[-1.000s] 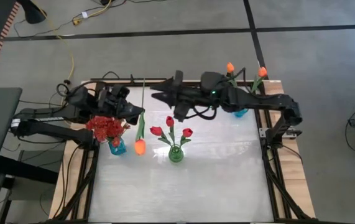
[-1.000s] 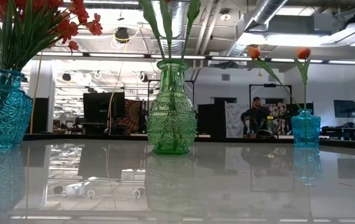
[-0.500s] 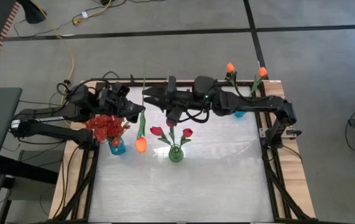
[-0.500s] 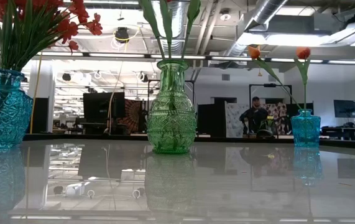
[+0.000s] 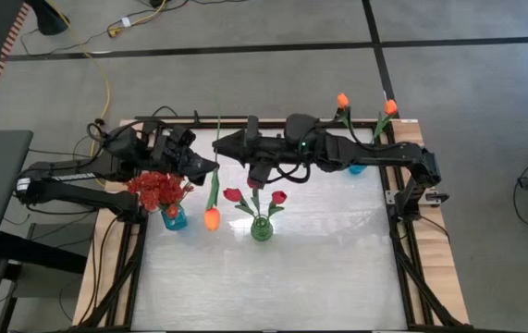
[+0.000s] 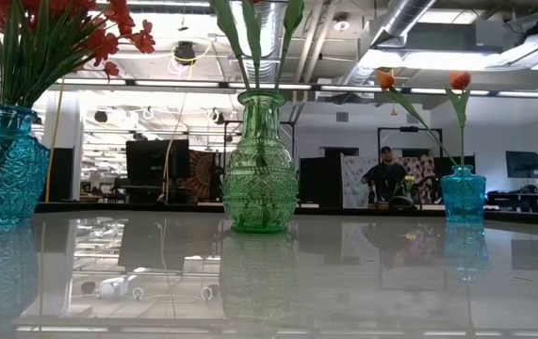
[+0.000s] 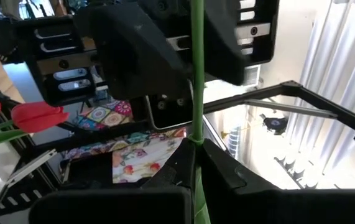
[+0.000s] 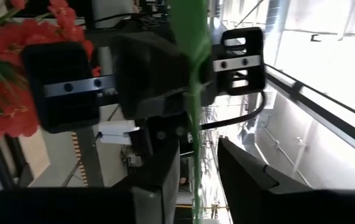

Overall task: Sort flowers into vase by color
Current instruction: Put the orange flower into the right blue vase

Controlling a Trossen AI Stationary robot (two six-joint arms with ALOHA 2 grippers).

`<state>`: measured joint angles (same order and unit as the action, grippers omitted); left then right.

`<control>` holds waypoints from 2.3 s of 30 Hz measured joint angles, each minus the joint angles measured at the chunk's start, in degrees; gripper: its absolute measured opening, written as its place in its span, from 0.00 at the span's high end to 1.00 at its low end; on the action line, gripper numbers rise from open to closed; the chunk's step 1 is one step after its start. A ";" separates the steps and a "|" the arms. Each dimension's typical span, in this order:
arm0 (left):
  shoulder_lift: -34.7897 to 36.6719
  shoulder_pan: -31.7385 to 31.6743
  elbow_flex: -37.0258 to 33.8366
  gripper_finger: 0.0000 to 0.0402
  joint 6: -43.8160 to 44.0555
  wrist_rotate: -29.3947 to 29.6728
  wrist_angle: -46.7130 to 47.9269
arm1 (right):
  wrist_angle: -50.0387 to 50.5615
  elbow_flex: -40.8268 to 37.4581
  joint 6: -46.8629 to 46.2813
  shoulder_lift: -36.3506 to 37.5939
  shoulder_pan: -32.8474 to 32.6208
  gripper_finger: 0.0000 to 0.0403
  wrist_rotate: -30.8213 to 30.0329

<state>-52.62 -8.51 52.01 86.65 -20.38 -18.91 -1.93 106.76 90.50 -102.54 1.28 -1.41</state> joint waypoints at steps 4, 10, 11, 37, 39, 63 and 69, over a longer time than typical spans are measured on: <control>0.00 0.00 0.00 1.00 0.00 -0.11 -0.03 | 1.45 0.00 0.00 0.00 -0.02 0.71 -0.02; 0.00 0.00 0.00 1.00 0.04 -0.36 -0.01 | 1.48 0.00 0.00 0.00 -0.15 0.78 -0.02; 0.00 0.00 0.00 1.00 0.06 -0.34 -0.01 | 1.48 0.00 0.01 0.00 -0.15 0.80 -0.02; 2.24 -14.15 0.14 0.58 -9.97 -6.75 -4.88 | 18.63 0.00 -19.67 9.25 2.82 0.96 -0.15; 2.85 -17.54 1.46 0.58 -12.94 -8.33 -3.40 | 23.26 0.00 -25.33 11.79 4.09 0.96 0.13; 4.68 -29.22 24.50 0.65 -64.34 14.19 53.00 | 30.09 -42.22 -75.17 57.29 10.41 0.96 -9.01; 4.70 -29.22 24.50 0.65 -66.10 15.59 52.62 | 23.30 -60.54 -80.76 70.70 11.56 0.96 -23.15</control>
<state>-47.92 -37.74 76.51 20.56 -4.79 33.71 21.37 46.22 9.73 -31.84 12.84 -24.57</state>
